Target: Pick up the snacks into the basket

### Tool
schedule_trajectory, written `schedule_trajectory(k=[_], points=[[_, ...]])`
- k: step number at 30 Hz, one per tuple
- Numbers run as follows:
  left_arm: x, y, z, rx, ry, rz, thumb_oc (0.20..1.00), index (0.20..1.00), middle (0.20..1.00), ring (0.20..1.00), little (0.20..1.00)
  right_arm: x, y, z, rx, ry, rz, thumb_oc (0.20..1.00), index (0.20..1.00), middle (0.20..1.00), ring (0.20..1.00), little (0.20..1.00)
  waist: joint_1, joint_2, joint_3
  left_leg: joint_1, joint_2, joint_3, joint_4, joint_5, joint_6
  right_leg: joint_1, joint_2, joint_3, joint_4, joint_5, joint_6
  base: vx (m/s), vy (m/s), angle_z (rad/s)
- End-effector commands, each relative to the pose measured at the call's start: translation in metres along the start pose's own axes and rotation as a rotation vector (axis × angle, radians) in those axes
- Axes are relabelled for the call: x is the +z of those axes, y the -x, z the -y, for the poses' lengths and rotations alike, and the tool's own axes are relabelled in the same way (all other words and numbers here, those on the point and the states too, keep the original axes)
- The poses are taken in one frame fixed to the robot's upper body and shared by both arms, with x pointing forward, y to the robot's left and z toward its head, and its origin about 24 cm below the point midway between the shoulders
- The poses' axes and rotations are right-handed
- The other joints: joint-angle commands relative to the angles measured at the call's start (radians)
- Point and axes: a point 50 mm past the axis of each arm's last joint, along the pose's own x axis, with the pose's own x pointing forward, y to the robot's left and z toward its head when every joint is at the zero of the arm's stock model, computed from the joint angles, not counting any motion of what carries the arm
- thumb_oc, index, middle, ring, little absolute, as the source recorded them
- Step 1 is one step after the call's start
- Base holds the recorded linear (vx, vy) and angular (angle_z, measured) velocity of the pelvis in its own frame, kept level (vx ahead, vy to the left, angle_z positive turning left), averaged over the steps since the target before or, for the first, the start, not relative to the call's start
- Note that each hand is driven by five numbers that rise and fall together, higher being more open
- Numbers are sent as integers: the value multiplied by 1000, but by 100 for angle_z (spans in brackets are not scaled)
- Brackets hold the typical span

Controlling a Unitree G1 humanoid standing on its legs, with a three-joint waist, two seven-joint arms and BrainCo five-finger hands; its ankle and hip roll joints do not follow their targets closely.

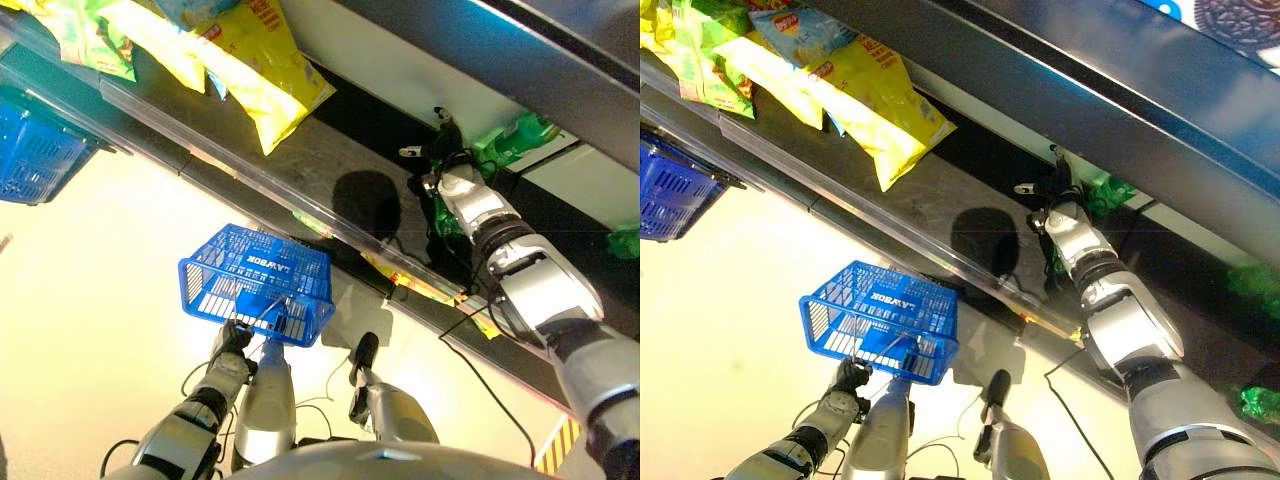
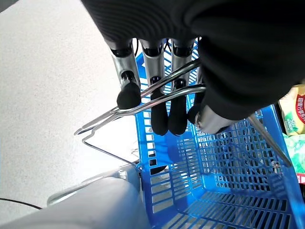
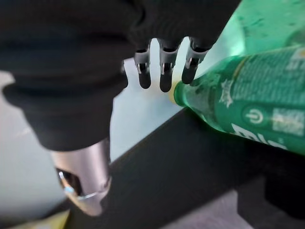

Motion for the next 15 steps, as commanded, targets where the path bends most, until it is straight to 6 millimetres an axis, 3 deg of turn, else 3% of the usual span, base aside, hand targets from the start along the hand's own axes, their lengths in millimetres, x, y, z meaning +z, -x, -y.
schedule_trajectory(k=[1, 2, 3, 7, 11, 15], points=[[-18, 7, 13, -7, -27, -94, 200, 200, 200, 200, 200, -40, 11, -6, -15, -83, -143, 1000, 1000, 1000, 1000, 1000, 19, -3, 24, -9, -78, -6, -8, -46, 61, -66, -50, 50, 58, 42, 59, 0, 0, 0], [-19, 7, 13, -7, -28, -94, 200, 200, 200, 200, 200, -41, 11, -6, -15, -83, -143, 1000, 1000, 1000, 1000, 1000, 19, -3, 23, -9, -78, -6, -7, -46, 61, -66, -50, 50, 58, 42, 59, -1, 40, 1], [-13, 7, 15, -6, -22, -75, 200, 200, 200, 200, 200, -64, 21, -12, -21, -109, -206, 1000, 1000, 1000, 1000, 1000, 14, 3, 25, -9, -81, -4, -4, -51, 63, -66, -52, 51, 60, 38, 60, 0, 30, 0], [-5, 7, 16, 16, -3, -51, 200, 200, 200, 200, 200, -98, 46, -18, -50, -168, -252, 1000, 1000, 1000, 1000, 1000, -9, 12, 31, -12, -83, 1, 10, -61, 66, -68, -57, 56, 64, 36, 62, -1, 18, 0], [-5, 7, 15, 37, 6, -51, 200, 200, 200, 200, 200, -110, 63, -14, -71, -174, -213, 1000, 1000, 1000, 1000, 1000, -29, 13, 33, -14, -85, 7, 19, -67, 68, -73, -58, 65, 65, 38, 64, -1, 4, -1], [-5, 7, 11, 54, 12, -42, 200, 200, 200, 200, 200, -116, 79, 14, -146, -172, -124, 1000, 1000, 1000, 1000, 1000, -61, 8, 38, -12, -81, 16, 27, -74, 69, -78, -58, 79, 63, 41, 65, -7, 7, -2]])
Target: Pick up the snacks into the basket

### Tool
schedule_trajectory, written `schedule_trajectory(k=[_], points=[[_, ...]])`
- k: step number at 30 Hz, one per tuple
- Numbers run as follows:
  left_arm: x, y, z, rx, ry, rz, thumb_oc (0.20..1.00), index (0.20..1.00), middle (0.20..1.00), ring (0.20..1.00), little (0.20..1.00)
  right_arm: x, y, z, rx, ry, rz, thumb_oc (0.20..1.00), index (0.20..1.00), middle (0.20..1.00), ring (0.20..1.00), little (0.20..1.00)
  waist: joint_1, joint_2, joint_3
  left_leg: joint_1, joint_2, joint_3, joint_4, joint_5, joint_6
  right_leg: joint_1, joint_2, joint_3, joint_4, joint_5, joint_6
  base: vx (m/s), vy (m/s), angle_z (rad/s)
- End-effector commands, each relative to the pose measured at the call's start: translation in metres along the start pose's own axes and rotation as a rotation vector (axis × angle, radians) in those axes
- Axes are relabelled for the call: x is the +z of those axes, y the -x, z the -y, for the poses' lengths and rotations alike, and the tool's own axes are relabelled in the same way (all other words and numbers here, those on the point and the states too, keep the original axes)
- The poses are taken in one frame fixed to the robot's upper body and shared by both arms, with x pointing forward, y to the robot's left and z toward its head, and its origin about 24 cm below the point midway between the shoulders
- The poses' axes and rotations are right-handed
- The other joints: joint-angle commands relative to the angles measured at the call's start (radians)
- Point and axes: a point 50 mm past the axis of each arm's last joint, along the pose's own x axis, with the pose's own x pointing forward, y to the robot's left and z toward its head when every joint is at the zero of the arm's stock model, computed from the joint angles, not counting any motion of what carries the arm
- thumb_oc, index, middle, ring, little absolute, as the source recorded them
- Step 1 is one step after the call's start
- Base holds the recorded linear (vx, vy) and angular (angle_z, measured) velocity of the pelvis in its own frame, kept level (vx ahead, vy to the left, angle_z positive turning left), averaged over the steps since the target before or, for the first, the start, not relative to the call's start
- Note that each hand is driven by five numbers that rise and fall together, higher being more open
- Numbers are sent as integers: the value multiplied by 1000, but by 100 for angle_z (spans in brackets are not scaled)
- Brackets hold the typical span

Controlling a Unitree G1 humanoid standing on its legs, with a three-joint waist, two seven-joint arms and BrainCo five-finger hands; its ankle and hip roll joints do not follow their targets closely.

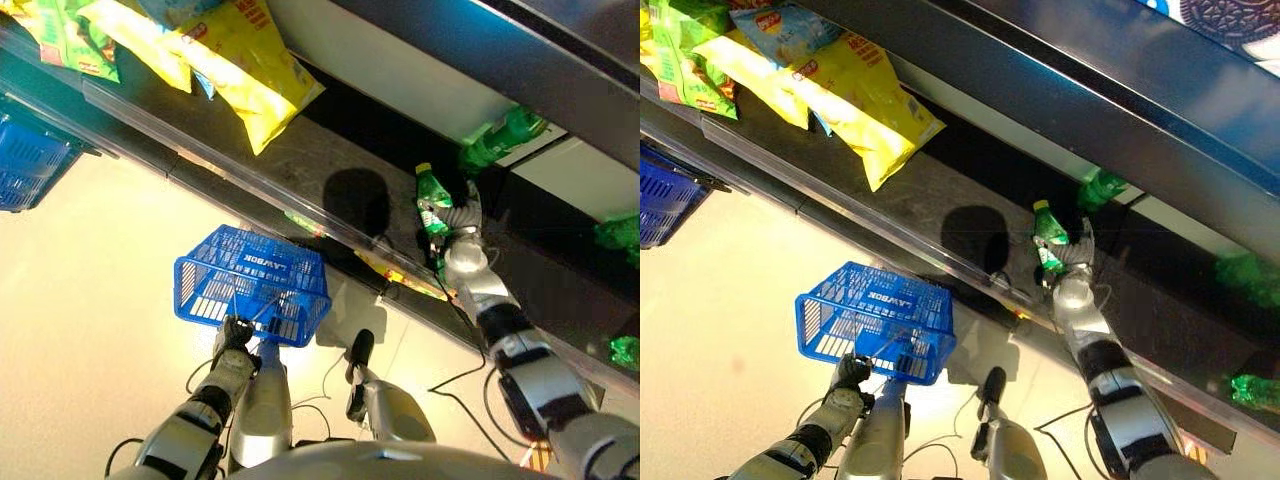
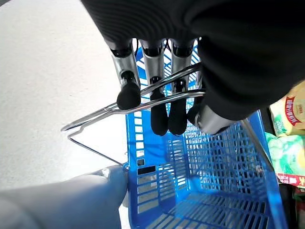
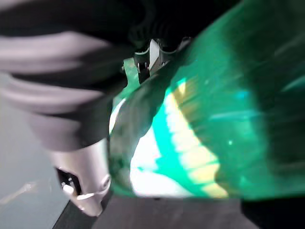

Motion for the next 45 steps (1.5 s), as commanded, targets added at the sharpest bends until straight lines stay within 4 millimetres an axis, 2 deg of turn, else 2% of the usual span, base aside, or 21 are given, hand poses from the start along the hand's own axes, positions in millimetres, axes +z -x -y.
schedule_trajectory(k=[1, 7, 15, 23, 25, 30, 31, 33, 35, 37, 42, 43, 44, 45], points=[[-16, 5, 6, 20, -16, -67, 200, 200, 200, 200, 200, -9, 7, 24, -68, 26, 13, 1000, 1000, 1000, 1000, 1000, -32, 4, 37, -12, -73, 15, 27, -77, 66, -75, -50, 74, 62, 38, 61, 0, 0, 0], [-21, 6, 5, 23, -13, -78, 200, 200, 200, 200, 200, -11, 24, 42, -67, 38, 71, 1000, 1000, 1000, 1000, 1000, -55, 1, 31, -8, -69, 21, 33, -81, 65, -77, -48, 80, 69, 32, 60, 2, -15, -5], [-29, 7, 2, 20, -32, -85, 216, 216, 216, 216, 216, -13, 29, 44, -35, 68, 83, 1000, 1000, 1000, 1000, 1000, -63, -2, 19, 6, -67, 24, 17, -76, 63, -75, -42, 84, 62, 35, 60, 5, -15, -4], [-29, 7, 3, -10, -77, -70, 231, 231, 231, 231, 231, -13, 8, 31, 26, 264, 50, 1000, 1000, 1000, 1000, 1000, -43, -5, 12, 17, -67, 17, -1, -72, 65, -70, -39, 79, 54, 39, 62, 0, 0, 0], [-27, 6, 0, 0, -97, -49, 228, 228, 228, 228, 228, -5, -3, 17, 76, 352, 59, 1000, 1000, 1000, 1000, 1000, -27, -10, 14, 12, -69, 17, -2, -70, 65, -73, -39, 77, 52, 46, 65, 0, 0, 0], [-24, 5, 0, 0, -124, -44, 200, 200, 200, 200, 200, 7, -21, 0, 136, 465, 52, 1000, 1000, 1000, 1000, 1000, -7, -21, 25, 4, -68, 13, -3, -63, 64, -80, -39, 75, 52, 55, 66, 0, 0, 0], [-23, 4, -2, 5, -137, -43, 200, 200, 200, 200, 200, 18, -33, -4, 149, 531, 48, 1000, 1000, 1000, 1000, 1000, 6, -26, 32, -4, -68, 11, -2, -59, 63, -86, -38, 75, 51, 60, 65, 0, 0, 0], [-22, 3, -3, 7, -141, -42, 200, 200, 200, 200, 200, 23, -37, -6, 156, 559, 47, 1000, 1000, 1000, 1000, 1000, 11, -27, 36, -8, -67, 9, -1, -57, 62, -89, -38, 75, 52, 63, 65, 0, 0, 0], [-17, 0, -6, 11, -145, -32, 200, 200, 200, 200, 200, 40, -49, -12, 175, 652, 38, 1000, 1000, 1000, 1000, 1000, 28, -32, 47, -24, -66, 3, 1, -51, 61, -98, -37, 70, 51, 70, 65, 0, 0, 0], [-13, -1, -4, 7, -149, -20, 200, 200, 200, 200, 200, 35, -51, -12, 178, 680, 1, 1000, 1000, 1000, 1000, 1000, 33, -31, 51, -28, -66, 1, 1, -49, 60, -100, -36, 69, 51, 72, 65, 0, 0, 0], [1, -2, 0, 7, -141, 6, 200, 200, 200, 200, 200, 44, -55, -23, 192, 855, -19, 1000, 1000, 1000, 1000, 1000, 63, -26, 70, -56, -70, -16, -2, -36, 59, -114, -38, 57, 46, 84, 68, -13, 5, 6], [3, -2, 1, 9, -136, 10, 200, 200, 200, 200, 200, 45, -54, -27, 200, 863, -12, 784, 784, 784, 784, 784, 66, -27, 72, -61, -70, -20, -3, -34, 59, -117, -37, 55, 45, 85, 68, -10, 11, 9], [5, -2, 2, 11, -131, 14, 200, 200, 200, 200, 200, 44, -52, -31, 213, 862, -14, 404, 404, 404, 404, 404, 69, -26, 73, -64, -70, -23, -4, -32, 59, -118, -37, 53, 44, 87, 69, -13, 8, 8], [6, -2, 2, 11, -126, 13, 200, 200, 200, 200, 200, 43, -51, -33, 218, 849, -16, 200, 200, 200, 200, 200, 70, -27, 73, -67, -70, -24, -5, -30, 59, -119, -38, 52, 43, 88, 70, -13, 10, 10]])
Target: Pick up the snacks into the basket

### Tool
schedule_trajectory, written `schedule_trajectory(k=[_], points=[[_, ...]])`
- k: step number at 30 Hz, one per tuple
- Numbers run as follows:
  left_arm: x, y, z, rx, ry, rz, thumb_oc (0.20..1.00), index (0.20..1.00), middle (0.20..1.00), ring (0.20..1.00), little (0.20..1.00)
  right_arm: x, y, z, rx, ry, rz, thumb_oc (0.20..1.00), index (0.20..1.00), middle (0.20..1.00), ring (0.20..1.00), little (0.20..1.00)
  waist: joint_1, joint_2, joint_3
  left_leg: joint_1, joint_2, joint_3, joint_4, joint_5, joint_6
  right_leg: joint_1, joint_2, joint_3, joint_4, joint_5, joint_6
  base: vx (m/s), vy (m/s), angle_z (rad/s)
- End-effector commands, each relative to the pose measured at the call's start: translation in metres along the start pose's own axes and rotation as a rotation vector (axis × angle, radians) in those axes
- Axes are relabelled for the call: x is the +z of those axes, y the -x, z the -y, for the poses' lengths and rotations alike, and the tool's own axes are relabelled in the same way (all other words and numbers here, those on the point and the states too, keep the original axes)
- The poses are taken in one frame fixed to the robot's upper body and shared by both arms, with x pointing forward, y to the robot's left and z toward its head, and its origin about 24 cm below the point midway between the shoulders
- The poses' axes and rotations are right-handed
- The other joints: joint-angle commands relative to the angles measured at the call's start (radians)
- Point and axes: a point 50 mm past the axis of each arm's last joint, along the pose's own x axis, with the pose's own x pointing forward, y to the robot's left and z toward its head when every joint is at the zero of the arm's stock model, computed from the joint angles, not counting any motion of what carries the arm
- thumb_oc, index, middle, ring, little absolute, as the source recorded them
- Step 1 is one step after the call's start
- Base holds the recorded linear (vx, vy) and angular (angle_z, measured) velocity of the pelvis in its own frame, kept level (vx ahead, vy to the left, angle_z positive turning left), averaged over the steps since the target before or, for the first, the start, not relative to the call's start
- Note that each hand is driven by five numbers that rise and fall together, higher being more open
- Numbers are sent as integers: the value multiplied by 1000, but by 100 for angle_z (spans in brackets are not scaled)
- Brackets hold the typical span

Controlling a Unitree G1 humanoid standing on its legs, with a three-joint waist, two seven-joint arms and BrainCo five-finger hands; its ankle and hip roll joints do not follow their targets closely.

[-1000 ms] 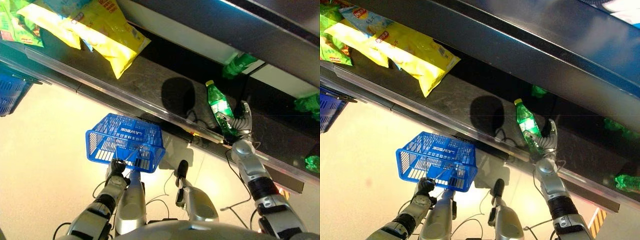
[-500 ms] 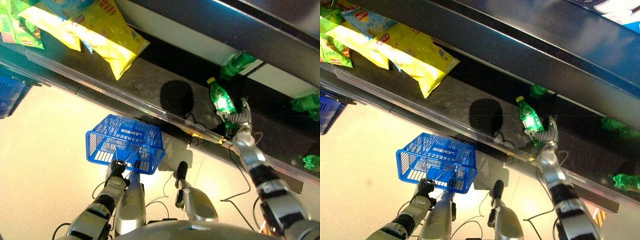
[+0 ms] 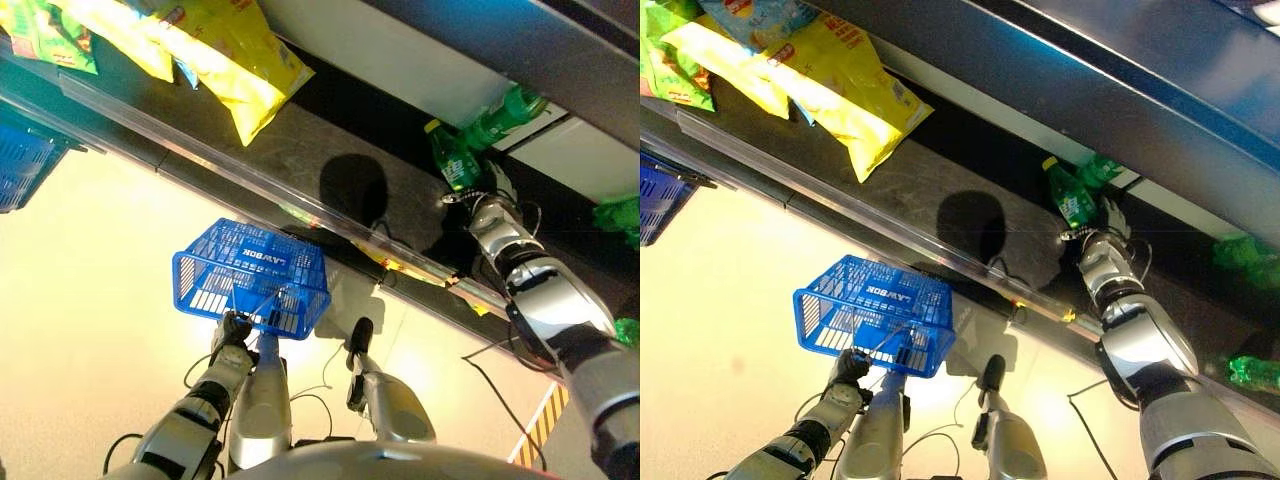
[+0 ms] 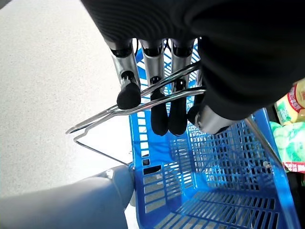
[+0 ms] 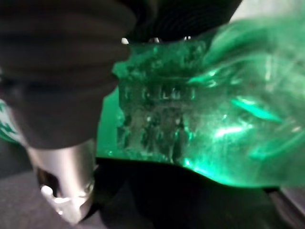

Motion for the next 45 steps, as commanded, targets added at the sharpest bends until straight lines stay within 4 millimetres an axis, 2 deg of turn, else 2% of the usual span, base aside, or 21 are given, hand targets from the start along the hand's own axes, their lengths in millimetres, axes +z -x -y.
schedule_trajectory(k=[1, 9, 13, 16, 18, 20, 21, 22, 23, 24, 27, 28, 30, 31, 32, 34, 37, 39, 42, 43, 45], points=[[-3, 1, 5, 3, -86, -7, 200, 200, 200, 200, 200, 30, 20, -49, 187, 67, 99, 200, 200, 200, 200, 200, 71, -28, 58, -12, -77, -24, -14, -38, 59, -67, -45, 50, 42, 75, 65, -7, 6, 7], [-1, 2, 10, -1, -84, -15, 200, 200, 200, 200, 200, 23, 27, -63, 209, 61, 70, 200, 200, 200, 200, 200, 75, -27, 51, -8, -78, -30, -29, -33, 58, -65, -47, 47, 37, 77, 66, -2, 4, 1], [-3, 3, 11, -7, -67, -26, 200, 200, 200, 200, 200, 8, 32, -71, 199, -114, 36, 200, 200, 200, 200, 200, 57, -16, 44, 5, -83, -26, -33, -36, 60, -66, -51, 53, 42, 71, 65, -15, 17, 0], [-5, 2, 8, 1, -49, -36, 200, 200, 200, 200, 200, 3, 34, -68, 174, -243, 36, 200, 200, 200, 200, 200, 46, -15, 41, 9, -83, -24, -35, -38, 60, -66, -50, 56, 45, 68, 66, -3, 3, 2], [-9, 2, 3, 20, -22, -46, 200, 200, 200, 200, 200, -5, 40, -56, 107, -435, 77, 200, 200, 200, 200, 200, 25, -14, 40, 17, -82, -16, -35, -41, 60, -65, -48, 62, 49, 63, 64, 0, 0, 0], [-15, 2, 0, 31, -8, -59, 200, 200, 200, 200, 200, -20, 47, -45, 57, -522, 95, 200, 200, 200, 200, 200, 8, -12, 37, 26, -80, -11, -35, -44, 60, -63, -46, 66, 52, 58, 63, -2, -3, -2], [-15, 2, 0, 30, -8, -60, 200, 200, 200, 200, 200, -20, 47, -45, 57, -521, 95, 200, 200, 200, 200, 200, 8, -12, 37, 26, -80, -11, -35, -45, 60, -63, -46, 66, 52, 58, 63, 6, -15, -6], [-20, 2, -3, 35, 7, -75, 200, 200, 200, 200, 200, -34, 51, -28, 5, -614, 112, 200, 200, 200, 200, 200, -7, -10, 33, 35, -80, -7, -34, -48, 61, -59, -46, 68, 53, 55, 62, 4, -16, -5], [-20, 2, -3, 34, 5, -76, 200, 200, 200, 200, 200, -34, 52, -28, 5, -613, 110, 200, 200, 200, 200, 200, -5, -10, 32, 36, -80, -7, -34, -48, 61, -59, -46, 68, 53, 54, 62, 7, -34, -6], [-29, 3, -6, 35, 12, -96, 200, 200, 200, 200, 200, -42, 59, -3, -48, -704, 183, 200, 200, 200, 200, 200, -24, -9, 25, 47, -78, 1, -36, -50, 60, -55, -44, 72, 51, 53, 61, 9, -28, -5], [-38, 5, -6, 19, 7, -115, 200, 200, 200, 200, 200, -52, 71, 24, -85, -786, 273, 200, 200, 200, 200, 200, -46, -6, 6, 61, -77, 10, -38, -54, 58, -50, -42, 78, 49, 51, 59, 21, -28, -6], [-42, 6, -6, 8, -1, -121, 200, 200, 200, 200, 200, -54, 76, 43, -117, -813, 329, 200, 200, 200, 200, 200, -54, -4, -3, 73, -76, 15, -39, -62, 57, -44, -39, 80, 49, 45, 59, 23, -29, -10], [-44, 7, -6, 1, -5, -122, 200, 200, 200, 200, 200, -60, 79, 46, -124, -808, 330, 200, 200, 200, 200, 200, -58, -3, -12, 73, -78, 17, -40, -58, 58, -47, -40, 82, 48, 48, 59, 26, -21, -16], [-49, 8, -6, -16, -5, -132, 200, 200, 200, 200, 200, -64, 86, 63, -130, -850, 387, 200, 200, 200, 200, 200, -72, -2, -34, 85, -77, 23, -43, -61, 56, -40, -38, 87, 48, 45, 59, 41, -17, -14], [-49, 8, -6, -18, -6, -132, 200, 200, 200, 200, 200, -65, 86, 63, -129, -850, 385, 200, 200, 200, 200, 200, -71, -1, -35, 85, -77, 23, -43, -61, 56, -40, -38, 87, 48, 45, 59, 56, -29, -14], [-55, 9, -6, -41, -1, -150, 200, 200, 200, 200, 200, -73, 95, 83, -123, -868, 437, 200, 200, 200, 200, 200, -89, 6, -66, 101, -74, 30, -47, -65, 53, -30, -34, 92, 49, 37, 58, 59, -39, -14], [-58, 10, -4, -64, 4, -157, 200, 200, 200, 200, 200, -80, 100, 92, -105, -887, 451, 200, 200, 200, 200, 200, -101, 12, -87, 110, -72, 32, -50, -65, 49, -22, -31, 94, 48, 32, 56, 57, -38, -5], [-63, 11, -3, -94, 23, -182, 200, 200, 200, 200, 200, -87, 111, 93, -10, -934, 481, 200, 200, 200, 200, 200, -120, 18, -116, 127, -64, 38, -54, -66, 42, -10, -25, 97, 46, 26, 53, 59, -50, -4], [-74, 15, -1, -126, 50, -224, 200, 200, 200, 200, 200, -93, 127, 89, 132, -904, 495, 200, 200, 200, 200, 200, -140, 22, -147, 141, -55, 47, -56, -68, 36, 0, -17, 103, 42, 22, 49, 58, -47, -5], [-76, 15, 0, -129, 68, -237, 200, 200, 200, 200, 200, -97, 133, 79, 200, -915, 476, 200, 200, 200, 200, 200, -146, 22, -156, 145, -51, 52, -56, -68, 33, 2, -14, 107, 42, 20, 47, 50, -46, -8], [-80, 17, 1, -146, 75, -251, 200, 200, 200, 200, 200, -101, 138, 78, 233, -845, 468, 200, 200, 200, 200, 200, -152, 24, -167, 148, -47, 57, -56, -69, 31, 2, -10, 111, 42, 19, 46, 36, -34, -7]])
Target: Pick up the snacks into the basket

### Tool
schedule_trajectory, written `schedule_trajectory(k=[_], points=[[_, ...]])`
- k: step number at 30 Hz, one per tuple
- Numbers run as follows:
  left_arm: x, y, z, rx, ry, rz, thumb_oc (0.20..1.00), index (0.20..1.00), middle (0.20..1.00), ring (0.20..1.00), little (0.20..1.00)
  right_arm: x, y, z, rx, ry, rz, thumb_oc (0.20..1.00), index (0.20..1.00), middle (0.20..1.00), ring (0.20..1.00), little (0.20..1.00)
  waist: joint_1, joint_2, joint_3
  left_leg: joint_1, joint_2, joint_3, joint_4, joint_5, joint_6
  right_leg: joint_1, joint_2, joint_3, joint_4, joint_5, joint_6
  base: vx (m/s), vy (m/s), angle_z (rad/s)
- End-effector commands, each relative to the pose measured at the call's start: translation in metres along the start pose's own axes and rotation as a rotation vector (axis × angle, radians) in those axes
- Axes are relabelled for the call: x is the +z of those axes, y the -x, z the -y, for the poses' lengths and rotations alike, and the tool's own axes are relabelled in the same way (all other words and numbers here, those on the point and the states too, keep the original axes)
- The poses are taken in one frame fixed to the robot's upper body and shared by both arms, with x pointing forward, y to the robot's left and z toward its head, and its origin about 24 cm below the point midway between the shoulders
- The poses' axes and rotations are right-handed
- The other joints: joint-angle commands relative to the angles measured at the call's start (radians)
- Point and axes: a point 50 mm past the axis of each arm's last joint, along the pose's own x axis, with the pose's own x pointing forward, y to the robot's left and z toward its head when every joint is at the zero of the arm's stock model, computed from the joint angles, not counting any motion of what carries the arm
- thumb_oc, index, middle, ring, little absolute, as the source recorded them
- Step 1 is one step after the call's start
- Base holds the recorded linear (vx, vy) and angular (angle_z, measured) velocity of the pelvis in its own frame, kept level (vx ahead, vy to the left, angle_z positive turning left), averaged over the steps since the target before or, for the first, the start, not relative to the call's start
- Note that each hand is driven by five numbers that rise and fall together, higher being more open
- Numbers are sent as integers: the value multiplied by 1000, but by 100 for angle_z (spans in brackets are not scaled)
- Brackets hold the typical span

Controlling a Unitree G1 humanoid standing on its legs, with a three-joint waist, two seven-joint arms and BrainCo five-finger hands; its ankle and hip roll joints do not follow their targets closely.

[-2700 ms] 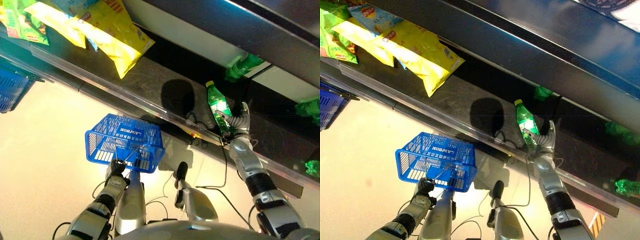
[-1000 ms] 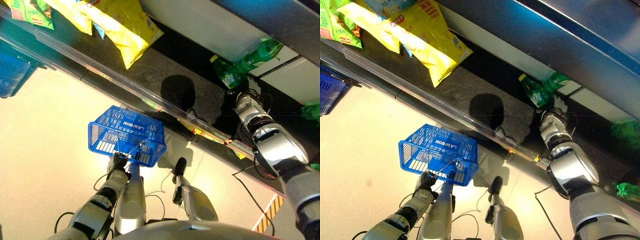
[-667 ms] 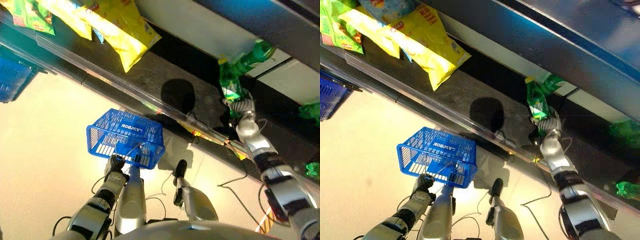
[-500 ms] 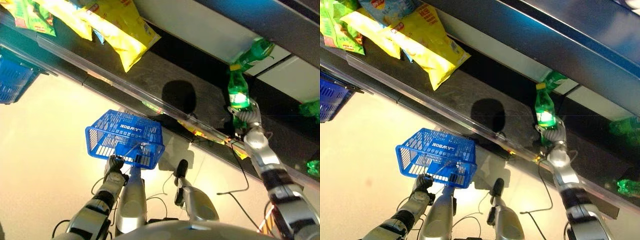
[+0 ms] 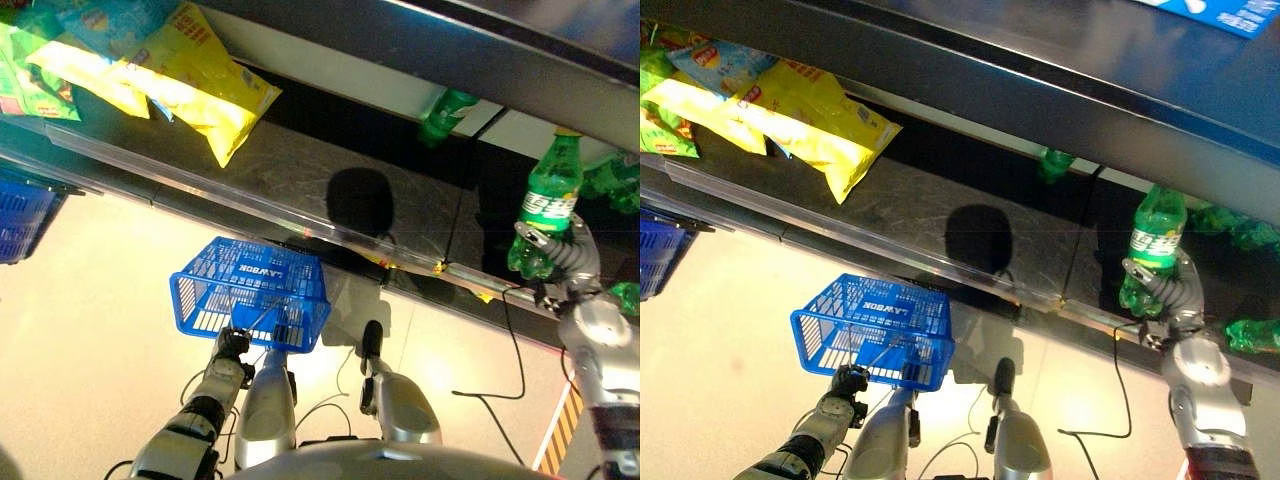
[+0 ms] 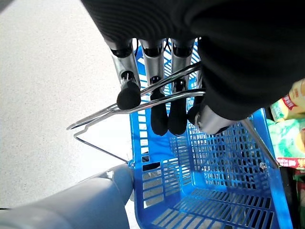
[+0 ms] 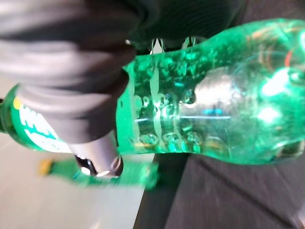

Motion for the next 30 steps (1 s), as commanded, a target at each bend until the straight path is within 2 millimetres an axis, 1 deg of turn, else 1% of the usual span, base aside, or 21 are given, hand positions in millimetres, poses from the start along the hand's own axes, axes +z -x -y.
schedule_trajectory(k=[1, 2, 3, 4, 5, 6, 7, 9, 10, 11, 12, 13, 15, 16, 17, 18, 19, 20, 23, 25, 30], points=[[-32, 2, -7, -20, -23, -116, 200, 200, 200, 200, 200, 32, 5, 5, 136, 142, 97, 200, 200, 200, 200, 200, -30, -51, -110, 26, -37, 7, 0, -81, 25, -61, 4, 54, 41, 12, 42, 42, -40, -9], [-36, 3, -7, -26, -8, -128, 200, 200, 200, 200, 200, 27, 11, 6, 155, 165, 56, 200, 200, 200, 200, 200, -35, -50, -120, 30, -33, 13, 0, -84, 23, -60, 9, 58, 40, 10, 41, 44, -45, -15], [-36, 3, -5, -30, 24, -134, 200, 200, 200, 200, 200, 15, 13, 5, 159, 151, 7, 200, 200, 200, 200, 200, -39, -48, -124, 33, -31, 19, 0, -84, 21, -61, 11, 64, 39, 12, 40, 22, -42, -21], [-36, 3, -5, -36, 47, -133, 200, 200, 200, 200, 200, 10, 17, 3, 192, 217, -25, 200, 200, 200, 200, 200, -47, -47, -127, 35, -26, 25, 0, -84, 19, -61, 15, 70, 38, 11, 40, 4, -19, -23], [-36, 3, -5, -36, 47, -133, 200, 200, 200, 200, 200, 10, 17, 3, 192, 217, -25, 200, 200, 200, 200, 200, -46, -47, -128, 35, -26, 25, 0, -84, 19, -61, 15, 70, 38, 11, 40, -8, -23, -27], [-32, 3, -3, -42, 73, -125, 200, 200, 200, 200, 200, -3, 20, 2, 198, 251, -84, 200, 200, 200, 200, 200, -53, -45, -128, 35, -24, 31, 0, -82, 18, -66, 18, 76, 39, 13, 40, -27, -13, -25], [-26, 2, -4, -36, 107, -100, 200, 200, 200, 200, 200, -9, 26, 2, 214, 333, -121, 200, 200, 200, 200, 200, -63, -41, -128, 33, -21, 37, 0, -80, 17, -71, 21, 84, 36, 15, 39, -47, -21, -23], [-8, 0, -5, -21, 154, -27, 200, 200, 200, 200, 200, -25, 30, -1, 220, 455, -181, 200, 200, 200, 200, 200, -68, -36, -119, 25, -18, 43, 0, -77, 17, -84, 25, 88, 36, 19, 39, -52, -12, -10], [-8, 0, -5, -20, 155, -27, 200, 200, 200, 200, 200, -25, 29, -1, 220, 456, -180, 200, 200, 200, 200, 200, -68, -37, -120, 24, -18, 44, 0, -77, 17, -84, 25, 89, 36, 19, 39, -96, 0, -19], [15, -2, -8, -6, 208, 50, 200, 200, 200, 200, 200, -37, 23, -9, 248, 626, -202, 200, 200, 200, 200, 200, -68, -33, -95, 13, -17, 47, 0, -71, 17, -102, 27, 93, 38, 26, 39, -72, 3, -24], [15, -2, -8, -5, 208, 50, 200, 200, 200, 200, 200, -37, 23, -10, 248, 626, -202, 200, 200, 200, 200, 200, -69, -33, -95, 13, -17, 47, 0, -71, 17, -102, 27, 93, 38, 26, 39, -154, 3, -26], [40, -3, -11, 13, 249, 132, 200, 200, 200, 200, 200, -44, 15, -18, 266, 682, -205, 200, 200, 200, 200, 200, -66, -32, -65, -1, -19, 45, 0, -62, 17, -116, 27, 94, 36, 35, 39, -123, -9, -11], [73, -1, -13, 9, 277, 249, 200, 200, 200, 200, 200, -57, 6, -30, 291, 706, -221, 200, 200, 200, 200, 200, -60, -33, -27, -21, -23, 41, 0, -52, 19, -134, 26, 91, 35, 46, 39, -136, -9, -3], [73, -1, -13, 12, 278, 249, 200, 200, 200, 200, 200, -57, 5, -31, 292, 705, -219, 200, 200, 200, 200, 200, -61, -34, -26, -22, -23, 41, 0, -51, 19, -134, 26, 91, 35, 46, 39, -99, -3, 1], [93, 2, -17, 14, 289, 324, 200, 200, 200, 200, 200, -59, -3, -39, 300, 741, -203, 200, 200, 200, 200, 200, -53, -35, -4, -38, -26, 38, 0, -44, 19, -147, 25, 87, 34, 54, 38, -46, -3, 4], [93, 2, -18, 15, 290, 324, 200, 200, 200, 200, 200, -59, -3, -39, 301, 741, -201, 200, 200, 200, 200, 200, -54, -35, -4, -38, -26, 38, 0, -43, 19, -148, 25, 87, 35, 54, 38, -92, -12, 2], [116, 5, -19, 14, 276, 395, 200, 200, 200, 200, 200, -65, -15, -53, 329, 774, -189, 200, 200, 200, 200, 200, -45, -41, 21, -56, -30, 32, 0, -37, 20, -162, 20, 83, 34, 62, 40, -72, -5, 2], [127, 8, -19, 7, 283, 438, 200, 200, 200, 200, 200, -65, -21, -57, 328, 789, -183, 200, 200, 200, 200, 200, -42, -41, 32, -63, -32, 30, 0, -36, 21, -169, 18, 81, 34, 65, 40, -99, -4, -2], [161, 19, -18, -3, 268, 554, 200, 200, 200, 200, 200, -61, -41, -81, 383, 847, -126, 200, 200, 200, 200, 200, -31, -48, 72, -94, -34, 24, 4, -25, 23, -197, 10, 81, 38, 77, 40, -70, 12, 2], [183, 28, -11, -19, 258, 629, 200, 200, 200, 200, 200, -62, -54, -100, 417, 921, -90, 200, 200, 200, 200, 200, -21, -49, 93, -116, -36, 20, 6, -16, 24, -214, 4, 78, 37, 86, 42, -66, 16, 7], [217, 48, 4, -46, 247, 745, 200, 200, 200, 200, 200, -57, -76, -148, 456, 1039, 15, 200, 200, 200, 200, 200, -3, -52, 132, -163, -39, 11, 9, -4, 23, -248, -5, 72, 33, 101, 43, -26, 16, 7]])
